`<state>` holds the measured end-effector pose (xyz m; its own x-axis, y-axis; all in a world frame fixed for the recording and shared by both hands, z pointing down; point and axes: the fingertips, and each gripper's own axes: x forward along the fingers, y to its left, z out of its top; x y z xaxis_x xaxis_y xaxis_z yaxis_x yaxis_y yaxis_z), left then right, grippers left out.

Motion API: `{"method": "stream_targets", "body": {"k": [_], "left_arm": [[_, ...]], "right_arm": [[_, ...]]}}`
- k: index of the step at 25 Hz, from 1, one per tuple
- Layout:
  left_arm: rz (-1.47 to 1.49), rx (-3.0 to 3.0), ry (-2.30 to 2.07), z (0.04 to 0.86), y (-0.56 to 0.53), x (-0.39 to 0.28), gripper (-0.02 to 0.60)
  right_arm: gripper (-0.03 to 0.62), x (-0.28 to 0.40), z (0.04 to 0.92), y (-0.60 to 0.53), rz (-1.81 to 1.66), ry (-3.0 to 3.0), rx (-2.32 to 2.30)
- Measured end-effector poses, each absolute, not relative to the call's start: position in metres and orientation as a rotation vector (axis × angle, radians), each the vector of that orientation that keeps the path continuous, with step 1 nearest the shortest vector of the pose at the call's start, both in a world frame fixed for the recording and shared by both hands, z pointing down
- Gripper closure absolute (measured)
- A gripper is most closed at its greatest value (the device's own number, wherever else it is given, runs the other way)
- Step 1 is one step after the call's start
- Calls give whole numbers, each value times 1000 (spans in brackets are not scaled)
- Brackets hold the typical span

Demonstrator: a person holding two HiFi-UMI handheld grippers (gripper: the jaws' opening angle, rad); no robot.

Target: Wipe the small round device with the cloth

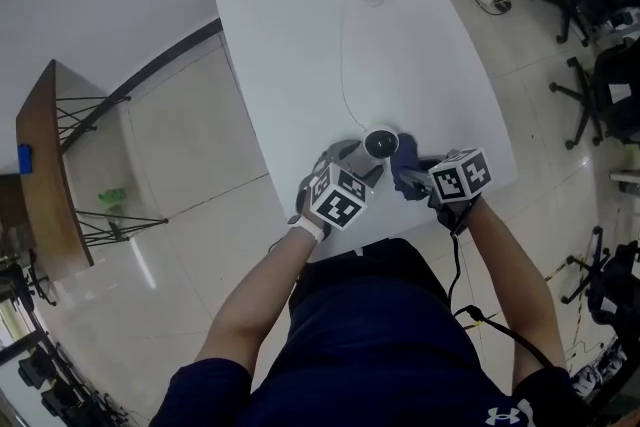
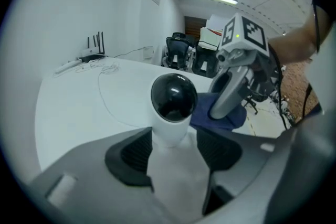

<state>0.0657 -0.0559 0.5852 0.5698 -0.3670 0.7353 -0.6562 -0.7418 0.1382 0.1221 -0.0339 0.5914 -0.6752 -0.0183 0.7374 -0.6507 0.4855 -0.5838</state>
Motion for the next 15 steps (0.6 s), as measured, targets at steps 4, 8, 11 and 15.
{"method": "stream_targets", "body": {"k": [4, 8, 11, 15], "left_arm": [[1012, 2421, -819, 582, -57, 68, 314], [1030, 2441, -809, 582, -56, 67, 314], [1033, 2445, -808, 582, -54, 68, 314], [1035, 2450, -808, 581, -54, 68, 314]], "right_arm": [[510, 126, 588, -47, 1323, -2053, 649], [510, 126, 563, -58, 1059, -2099, 701], [510, 121, 538, -64, 749, -2120, 713], [510, 103, 509, -67, 192, -2040, 652]]}}
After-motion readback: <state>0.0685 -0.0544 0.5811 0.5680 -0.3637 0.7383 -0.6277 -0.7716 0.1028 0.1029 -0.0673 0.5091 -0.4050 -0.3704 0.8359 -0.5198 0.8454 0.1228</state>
